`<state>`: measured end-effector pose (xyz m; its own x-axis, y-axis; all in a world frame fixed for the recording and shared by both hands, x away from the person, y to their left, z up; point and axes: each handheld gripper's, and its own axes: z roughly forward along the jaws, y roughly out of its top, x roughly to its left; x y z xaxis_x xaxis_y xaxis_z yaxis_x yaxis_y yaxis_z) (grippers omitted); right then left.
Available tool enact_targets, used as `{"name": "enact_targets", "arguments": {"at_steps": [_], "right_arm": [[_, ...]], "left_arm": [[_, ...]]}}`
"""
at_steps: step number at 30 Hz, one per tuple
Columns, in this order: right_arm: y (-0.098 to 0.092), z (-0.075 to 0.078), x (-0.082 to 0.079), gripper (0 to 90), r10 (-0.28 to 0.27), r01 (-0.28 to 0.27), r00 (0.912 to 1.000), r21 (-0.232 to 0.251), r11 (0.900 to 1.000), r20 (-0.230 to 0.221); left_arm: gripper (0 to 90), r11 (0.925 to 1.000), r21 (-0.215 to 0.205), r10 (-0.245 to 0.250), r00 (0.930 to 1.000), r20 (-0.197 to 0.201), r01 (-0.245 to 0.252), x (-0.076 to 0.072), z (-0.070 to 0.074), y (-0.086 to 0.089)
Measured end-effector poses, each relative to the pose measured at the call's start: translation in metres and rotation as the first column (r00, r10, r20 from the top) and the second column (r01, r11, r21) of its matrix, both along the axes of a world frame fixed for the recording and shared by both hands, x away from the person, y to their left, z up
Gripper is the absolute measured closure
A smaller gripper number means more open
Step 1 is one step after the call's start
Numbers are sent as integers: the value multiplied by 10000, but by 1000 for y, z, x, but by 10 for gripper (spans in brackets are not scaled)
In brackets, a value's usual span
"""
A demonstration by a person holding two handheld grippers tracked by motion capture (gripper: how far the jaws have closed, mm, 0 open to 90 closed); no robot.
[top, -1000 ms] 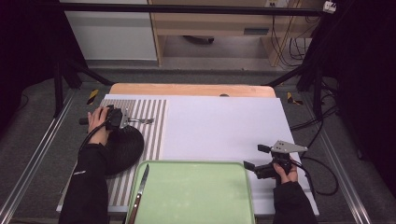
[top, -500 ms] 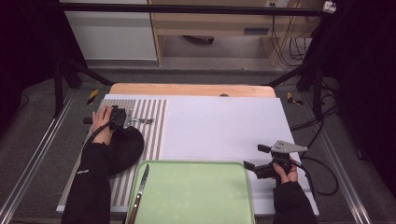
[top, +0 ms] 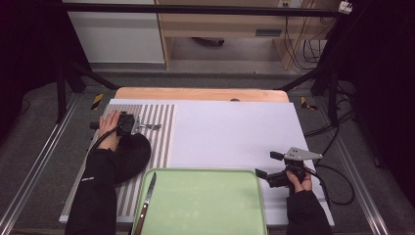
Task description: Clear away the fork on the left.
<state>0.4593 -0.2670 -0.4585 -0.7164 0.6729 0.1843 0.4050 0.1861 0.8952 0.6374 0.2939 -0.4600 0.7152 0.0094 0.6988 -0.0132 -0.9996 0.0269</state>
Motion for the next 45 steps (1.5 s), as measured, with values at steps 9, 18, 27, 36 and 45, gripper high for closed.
{"name": "enact_targets", "arguments": {"at_steps": [9,18,27,36,45], "right_arm": [[0,0,0,2,-5,5,10000,-11,10000,1],[0,0,0,2,-11,11,10000,-29,10000,26],[0,0,0,2,-29,29,10000,-37,10000,-2],[0,-1,0,2,-59,58,10000,-81,10000,-23],[0,0,0,2,-44,44,10000,-67,10000,14]], "left_arm": [[636,10000,-47,22,9996,-299,-24,5,-3,-2],[732,9992,237,-312,9975,-637,328,6,-4,-2],[763,9960,676,-555,9978,-360,579,4,-8,-6],[768,9969,671,-378,9987,-336,400,1,-7,-5],[769,9996,205,-191,9998,-90,193,-6,9,-6]]}}
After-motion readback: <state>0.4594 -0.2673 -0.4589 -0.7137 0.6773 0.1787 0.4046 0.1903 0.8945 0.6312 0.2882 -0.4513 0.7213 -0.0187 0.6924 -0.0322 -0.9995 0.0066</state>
